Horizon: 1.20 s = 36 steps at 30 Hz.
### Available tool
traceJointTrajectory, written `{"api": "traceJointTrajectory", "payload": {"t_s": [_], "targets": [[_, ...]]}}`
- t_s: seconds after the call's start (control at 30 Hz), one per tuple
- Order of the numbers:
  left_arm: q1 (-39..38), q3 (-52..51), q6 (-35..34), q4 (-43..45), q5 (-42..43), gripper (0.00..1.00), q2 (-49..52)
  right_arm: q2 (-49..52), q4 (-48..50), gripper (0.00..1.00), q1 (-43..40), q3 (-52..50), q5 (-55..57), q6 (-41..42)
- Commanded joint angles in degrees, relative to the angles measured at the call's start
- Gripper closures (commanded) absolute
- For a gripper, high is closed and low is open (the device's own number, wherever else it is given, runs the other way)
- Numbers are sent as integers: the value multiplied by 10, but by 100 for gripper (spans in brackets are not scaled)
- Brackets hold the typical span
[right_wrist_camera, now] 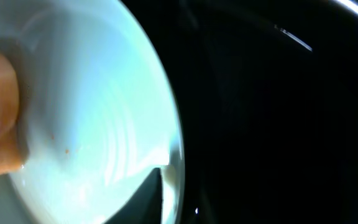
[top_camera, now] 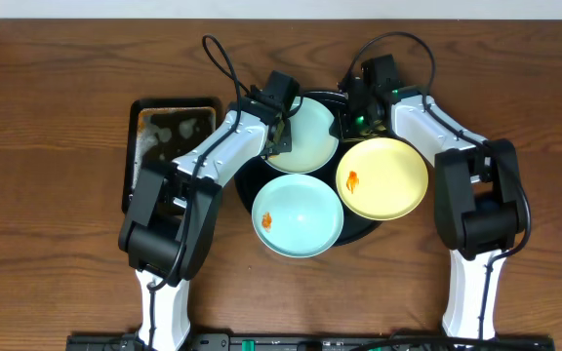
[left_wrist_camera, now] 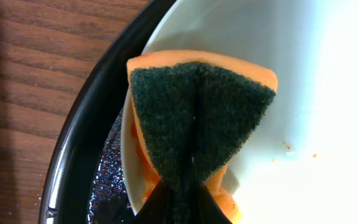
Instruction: Clean dirty plates on tray and stack at the side
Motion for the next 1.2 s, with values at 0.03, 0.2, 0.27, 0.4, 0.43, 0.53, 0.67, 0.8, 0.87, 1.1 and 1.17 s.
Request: {"api": "traceJointTrajectory", "payload": {"t_s": [0.03, 0.2, 0.27, 0.4, 0.43, 0.53, 0.67, 0.8, 0.87, 1.1, 1.17], "targets": [[-7, 14, 14, 4, -3, 93, 10, 28, 10, 99, 8, -6, -2, 17], [-8, 14, 23, 2, -3, 93, 10, 21, -6, 99, -7, -6, 40, 65], [-7, 14, 26, 0, -4, 93, 10, 9, -16, 99, -17, -6, 65, 76], [-8, 14, 25, 0, -8, 93, 10, -26, -28, 99, -28, -6, 107, 61], [-8, 14, 25, 0, -10, 93, 10, -37, -31, 99, -29, -6, 120, 53], [-8, 14, 25, 0, -10, 93, 10, -70, -44, 99, -26, -6, 165, 28], [-8, 14, 24, 4, -9, 92, 10, -106, -61, 99, -17, -6, 223, 4], [-8, 14, 25, 4, -7, 84, 10, -130, -78, 99, -2, -6, 279, -11], [-8, 14, 24, 6, -4, 83, 10, -135, -82, 99, 3, -6, 304, -15], [-8, 14, 25, 5, -3, 76, 10, -158, -95, 99, 10, -6, 344, -33], [-8, 14, 25, 4, -3, 76, 10, -169, -96, 99, 10, -6, 354, -36]]}}
